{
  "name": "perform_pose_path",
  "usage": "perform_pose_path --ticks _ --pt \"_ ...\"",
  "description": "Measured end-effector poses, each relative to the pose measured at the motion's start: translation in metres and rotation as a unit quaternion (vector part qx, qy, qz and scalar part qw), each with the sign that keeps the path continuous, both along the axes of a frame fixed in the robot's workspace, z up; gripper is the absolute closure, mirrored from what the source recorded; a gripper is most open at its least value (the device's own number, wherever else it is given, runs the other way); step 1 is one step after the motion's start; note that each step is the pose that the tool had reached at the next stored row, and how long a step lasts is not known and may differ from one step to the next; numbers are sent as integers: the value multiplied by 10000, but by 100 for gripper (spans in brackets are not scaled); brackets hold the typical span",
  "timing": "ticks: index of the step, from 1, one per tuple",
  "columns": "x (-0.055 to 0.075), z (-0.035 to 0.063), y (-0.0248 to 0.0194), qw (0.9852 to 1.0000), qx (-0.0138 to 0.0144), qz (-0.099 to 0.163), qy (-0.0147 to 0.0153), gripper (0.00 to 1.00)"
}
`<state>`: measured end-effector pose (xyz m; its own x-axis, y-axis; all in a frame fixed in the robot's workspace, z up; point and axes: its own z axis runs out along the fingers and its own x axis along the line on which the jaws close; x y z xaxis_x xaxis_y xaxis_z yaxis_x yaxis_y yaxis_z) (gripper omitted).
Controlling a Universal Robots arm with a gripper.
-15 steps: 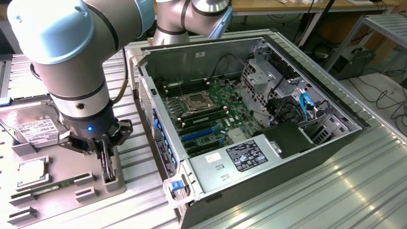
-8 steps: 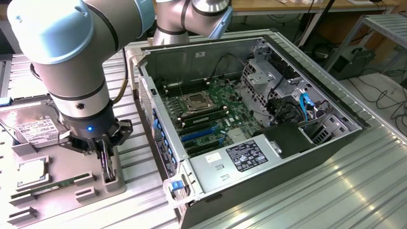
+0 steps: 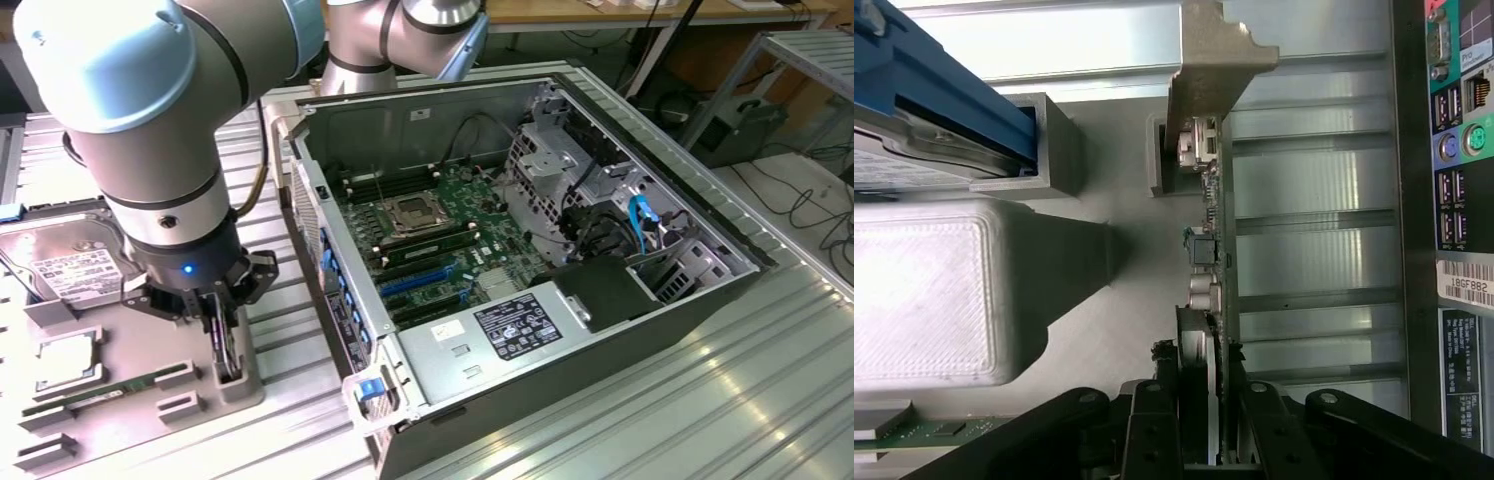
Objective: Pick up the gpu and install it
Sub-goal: 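Pick up the gpu and move the gpu toward the slot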
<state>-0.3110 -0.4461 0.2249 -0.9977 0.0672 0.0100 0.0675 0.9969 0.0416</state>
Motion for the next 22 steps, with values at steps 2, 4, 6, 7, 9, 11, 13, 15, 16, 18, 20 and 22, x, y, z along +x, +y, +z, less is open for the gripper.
perform_pose_path --ticks 2,4,6,7,9,11,13,15,16,18,20,22 --pt "0 31 0 10000 0 0 0 72" --pt "0 60 0 10000 -1 0 1 72" --pt "0 96 0 10000 -1 0 1 72" --pt "0 122 0 10000 -1 0 1 72" --pt "0 159 0 10000 -1 0 1 72" --pt "0 193 0 10000 -1 0 1 72" --pt "0 221 0 10000 -1 0 1 72" --pt "0 251 0 10000 -1 0 1 72" --pt "0 270 0 10000 -1 0 1 72" --pt "0 302 0 10000 -1 0 1 72" --pt "0 336 0 10000 -1 0 1 72" --pt "0 373 0 10000 -1 0 1 72"
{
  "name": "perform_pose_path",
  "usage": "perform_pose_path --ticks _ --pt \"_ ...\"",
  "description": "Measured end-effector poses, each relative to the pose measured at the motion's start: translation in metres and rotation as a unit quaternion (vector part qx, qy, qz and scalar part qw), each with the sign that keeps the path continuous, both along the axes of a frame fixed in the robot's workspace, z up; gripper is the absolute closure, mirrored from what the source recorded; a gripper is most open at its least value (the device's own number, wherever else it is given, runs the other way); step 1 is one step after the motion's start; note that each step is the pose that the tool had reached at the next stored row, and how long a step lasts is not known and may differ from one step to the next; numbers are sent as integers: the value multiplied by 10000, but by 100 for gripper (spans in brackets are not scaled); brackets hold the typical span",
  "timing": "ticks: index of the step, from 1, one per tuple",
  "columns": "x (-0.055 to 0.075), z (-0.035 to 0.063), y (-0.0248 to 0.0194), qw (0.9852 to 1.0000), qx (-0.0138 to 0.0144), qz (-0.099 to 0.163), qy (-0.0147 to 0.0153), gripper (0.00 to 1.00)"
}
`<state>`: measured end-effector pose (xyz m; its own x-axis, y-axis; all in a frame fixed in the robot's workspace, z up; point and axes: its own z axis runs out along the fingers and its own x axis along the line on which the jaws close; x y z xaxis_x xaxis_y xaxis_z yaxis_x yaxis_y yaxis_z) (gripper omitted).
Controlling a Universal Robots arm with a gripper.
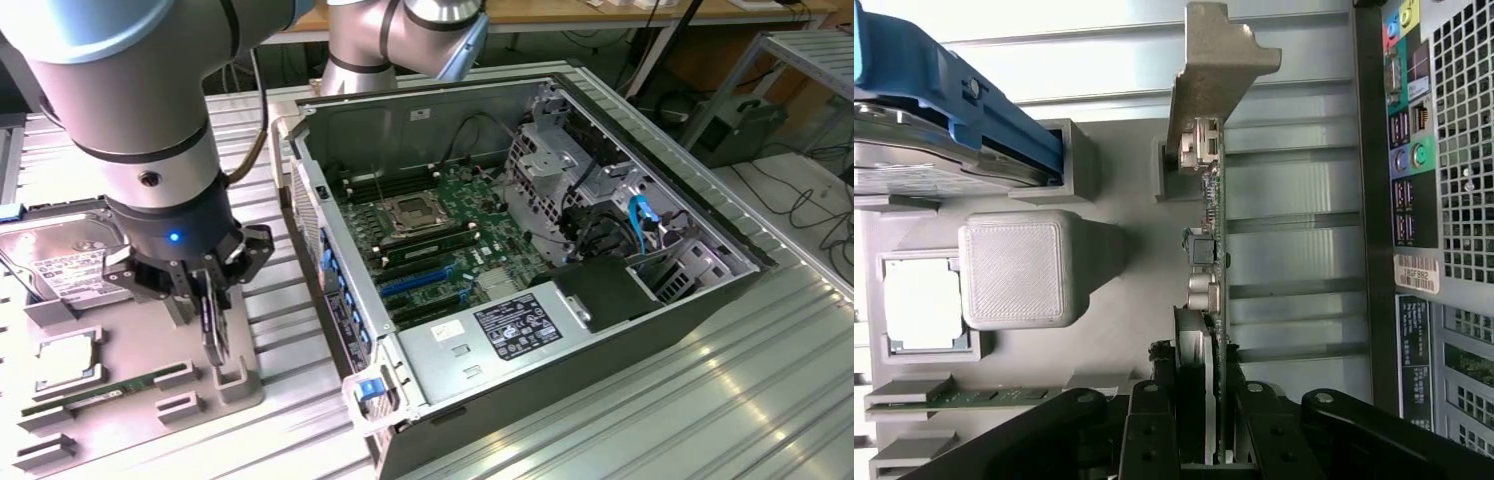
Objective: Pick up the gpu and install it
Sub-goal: 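Pick up the gpu and move the gpu toward the slot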
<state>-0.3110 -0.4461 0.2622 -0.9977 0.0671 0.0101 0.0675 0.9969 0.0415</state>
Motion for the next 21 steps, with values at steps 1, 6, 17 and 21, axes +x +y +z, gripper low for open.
perform_pose_path --ticks 1,6,17,21 --pt "0 20 0 10000 0 0 0 72" --pt "0 60 0 10000 0 13 0 72" --pt "0 211 0 9999 0 124 0 72" --pt "0 243 0 9999 0 129 0 72"
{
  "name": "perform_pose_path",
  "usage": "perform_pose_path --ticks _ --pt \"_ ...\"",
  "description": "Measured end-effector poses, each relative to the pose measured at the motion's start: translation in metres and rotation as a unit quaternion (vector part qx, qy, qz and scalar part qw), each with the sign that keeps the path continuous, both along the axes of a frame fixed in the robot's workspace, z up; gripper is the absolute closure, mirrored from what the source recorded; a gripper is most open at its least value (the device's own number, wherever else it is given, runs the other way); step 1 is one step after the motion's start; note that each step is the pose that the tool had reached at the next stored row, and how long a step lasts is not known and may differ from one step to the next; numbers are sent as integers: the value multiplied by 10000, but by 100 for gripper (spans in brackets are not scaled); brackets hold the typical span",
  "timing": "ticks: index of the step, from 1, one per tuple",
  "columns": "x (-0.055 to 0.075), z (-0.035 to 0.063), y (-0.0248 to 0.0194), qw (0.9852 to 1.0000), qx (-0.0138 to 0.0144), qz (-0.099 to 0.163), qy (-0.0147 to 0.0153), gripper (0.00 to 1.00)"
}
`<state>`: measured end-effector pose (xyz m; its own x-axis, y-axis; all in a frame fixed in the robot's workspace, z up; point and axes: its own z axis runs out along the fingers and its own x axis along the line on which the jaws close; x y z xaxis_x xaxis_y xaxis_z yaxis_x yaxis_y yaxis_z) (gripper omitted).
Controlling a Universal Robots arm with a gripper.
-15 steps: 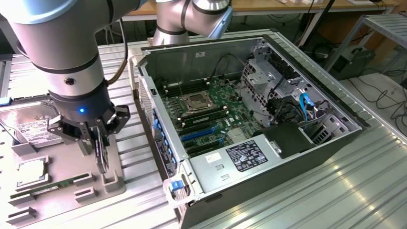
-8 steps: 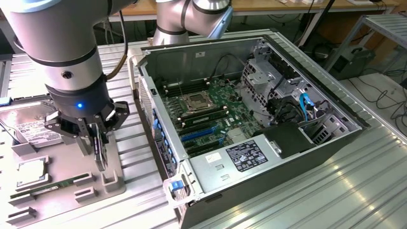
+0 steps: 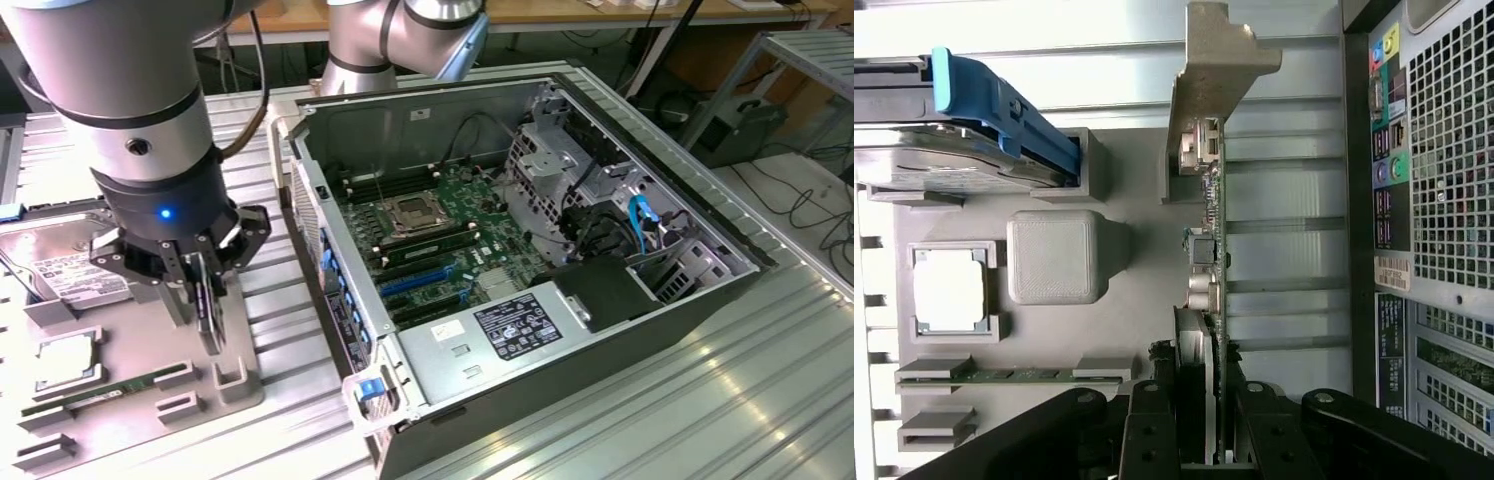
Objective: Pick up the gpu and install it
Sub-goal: 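Pick up the gpu and move the gpu toward the slot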
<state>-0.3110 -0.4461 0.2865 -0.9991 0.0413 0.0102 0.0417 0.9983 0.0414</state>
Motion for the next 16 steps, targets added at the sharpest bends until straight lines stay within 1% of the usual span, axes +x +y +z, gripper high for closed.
perform_pose_path --ticks 3,6,16 --pt "0 63 0 10000 0 0 0 72" --pt "0 155 0 10000 0 0 0 72" --pt "0 369 0 10000 0 0 0 72"
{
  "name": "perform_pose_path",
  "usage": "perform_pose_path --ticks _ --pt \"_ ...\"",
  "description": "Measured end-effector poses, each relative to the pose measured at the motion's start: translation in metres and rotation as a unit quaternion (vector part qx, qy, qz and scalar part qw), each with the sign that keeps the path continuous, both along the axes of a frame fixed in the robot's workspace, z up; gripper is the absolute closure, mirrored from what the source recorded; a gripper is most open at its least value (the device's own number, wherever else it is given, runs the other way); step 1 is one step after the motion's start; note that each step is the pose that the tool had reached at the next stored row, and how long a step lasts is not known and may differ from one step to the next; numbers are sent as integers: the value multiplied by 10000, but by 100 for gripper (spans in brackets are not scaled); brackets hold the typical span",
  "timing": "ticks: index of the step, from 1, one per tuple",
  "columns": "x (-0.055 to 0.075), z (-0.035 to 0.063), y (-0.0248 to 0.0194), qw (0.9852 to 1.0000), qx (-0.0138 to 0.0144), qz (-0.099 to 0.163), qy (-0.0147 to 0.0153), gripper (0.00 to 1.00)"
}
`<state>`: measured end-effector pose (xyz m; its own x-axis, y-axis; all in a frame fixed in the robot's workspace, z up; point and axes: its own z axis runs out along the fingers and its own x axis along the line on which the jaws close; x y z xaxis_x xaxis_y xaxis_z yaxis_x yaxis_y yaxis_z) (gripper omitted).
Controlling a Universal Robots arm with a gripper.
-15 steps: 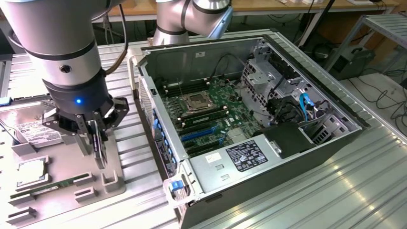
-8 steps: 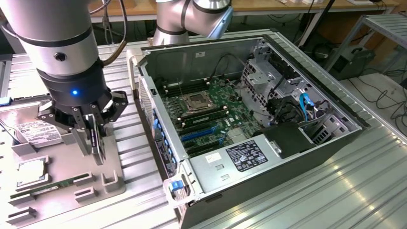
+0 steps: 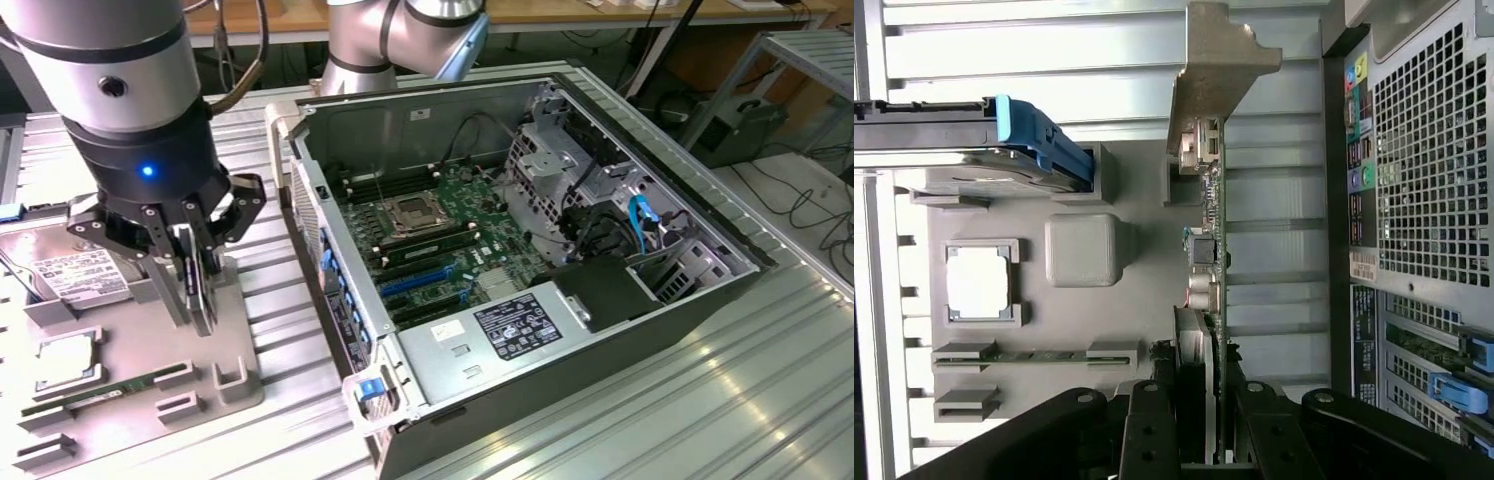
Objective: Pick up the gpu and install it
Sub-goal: 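Pick up the gpu and move the gpu toward the slot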
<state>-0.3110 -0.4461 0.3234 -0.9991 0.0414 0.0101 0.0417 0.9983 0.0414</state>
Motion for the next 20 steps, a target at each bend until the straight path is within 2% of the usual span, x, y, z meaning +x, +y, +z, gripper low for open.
perform_pose_path --ticks 8,17,20 --pt "0 201 0 10000 -1 0 1 72" --pt "0 209 0 10000 1 0 0 72" --pt "0 238 0 10000 0 0 1 72"
